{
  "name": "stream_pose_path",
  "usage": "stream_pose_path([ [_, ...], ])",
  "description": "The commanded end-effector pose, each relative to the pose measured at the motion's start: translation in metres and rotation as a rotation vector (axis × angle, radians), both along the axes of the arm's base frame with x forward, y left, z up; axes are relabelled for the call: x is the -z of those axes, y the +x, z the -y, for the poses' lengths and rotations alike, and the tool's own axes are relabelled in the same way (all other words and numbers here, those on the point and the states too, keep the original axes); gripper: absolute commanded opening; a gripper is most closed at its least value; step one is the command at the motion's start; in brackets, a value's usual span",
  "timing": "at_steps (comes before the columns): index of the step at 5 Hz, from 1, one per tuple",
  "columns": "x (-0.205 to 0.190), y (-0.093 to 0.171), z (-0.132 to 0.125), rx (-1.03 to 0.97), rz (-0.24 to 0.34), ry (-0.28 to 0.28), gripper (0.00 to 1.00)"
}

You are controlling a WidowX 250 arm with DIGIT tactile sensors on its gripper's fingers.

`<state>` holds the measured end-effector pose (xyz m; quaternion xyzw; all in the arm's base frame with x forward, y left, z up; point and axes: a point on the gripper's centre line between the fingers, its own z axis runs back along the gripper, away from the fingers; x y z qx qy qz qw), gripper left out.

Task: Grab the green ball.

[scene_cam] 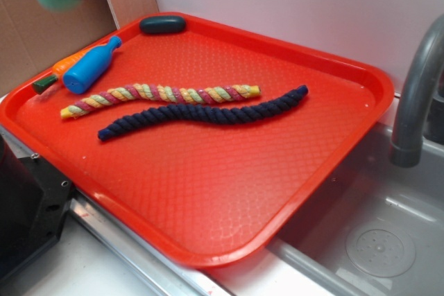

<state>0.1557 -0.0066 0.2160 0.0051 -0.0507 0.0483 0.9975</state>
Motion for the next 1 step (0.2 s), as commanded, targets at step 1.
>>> stream_pose_path([
  [1,-0.0221,0.0071,-0.0111,-0.047,0.071,0.011,0.00],
])
